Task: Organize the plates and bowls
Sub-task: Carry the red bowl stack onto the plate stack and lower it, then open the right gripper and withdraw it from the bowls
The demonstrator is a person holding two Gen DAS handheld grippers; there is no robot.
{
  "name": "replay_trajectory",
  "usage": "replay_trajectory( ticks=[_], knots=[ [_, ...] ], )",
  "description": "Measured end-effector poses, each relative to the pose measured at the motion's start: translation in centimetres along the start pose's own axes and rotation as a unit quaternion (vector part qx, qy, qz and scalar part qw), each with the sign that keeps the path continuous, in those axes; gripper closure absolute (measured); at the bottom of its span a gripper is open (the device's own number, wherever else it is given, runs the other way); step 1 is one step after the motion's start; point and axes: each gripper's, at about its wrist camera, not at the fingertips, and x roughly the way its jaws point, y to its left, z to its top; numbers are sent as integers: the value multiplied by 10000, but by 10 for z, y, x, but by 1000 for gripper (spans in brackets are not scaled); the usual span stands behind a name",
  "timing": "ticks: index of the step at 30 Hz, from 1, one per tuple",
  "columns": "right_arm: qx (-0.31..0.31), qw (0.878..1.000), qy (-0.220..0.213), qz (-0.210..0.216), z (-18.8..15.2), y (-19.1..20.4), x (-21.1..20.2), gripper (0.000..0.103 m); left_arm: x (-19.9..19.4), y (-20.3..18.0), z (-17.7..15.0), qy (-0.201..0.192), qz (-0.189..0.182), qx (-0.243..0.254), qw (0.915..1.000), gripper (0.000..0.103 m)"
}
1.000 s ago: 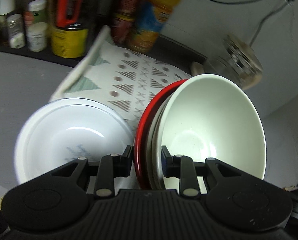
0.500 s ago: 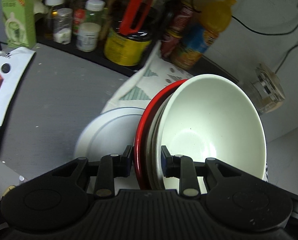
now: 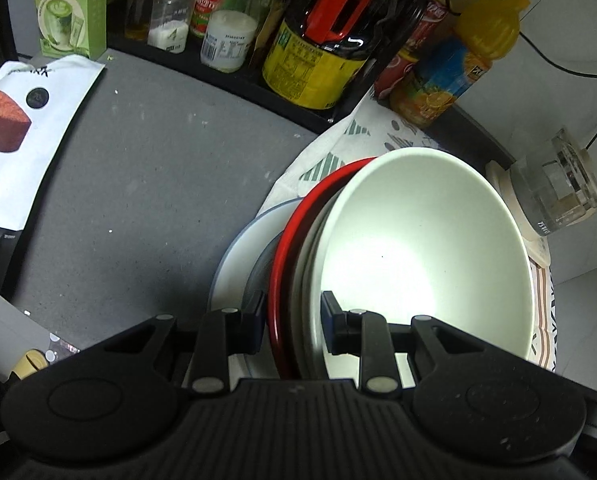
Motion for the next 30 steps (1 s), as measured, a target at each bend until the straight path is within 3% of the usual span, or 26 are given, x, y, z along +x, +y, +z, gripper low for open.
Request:
replay_trajectory(
  ticks=[20,24,28,30],
  knots=[
    [167,9996,167,-159,-5,-10,12,74,12,-2,-3,54,-92,98,9999,76],
    [197,9996,183,-118,-5,-13,14,70,11,-10,-4,88,56,319,9994,75],
    [113,9999,97,2,-4,-14,9,63,0,-15,-5,-12,153,265,9995,66],
    [3,10000,89,11,-4,-13,3,60,-12,-18,-7,-171,186,272,9993,46]
  ],
)
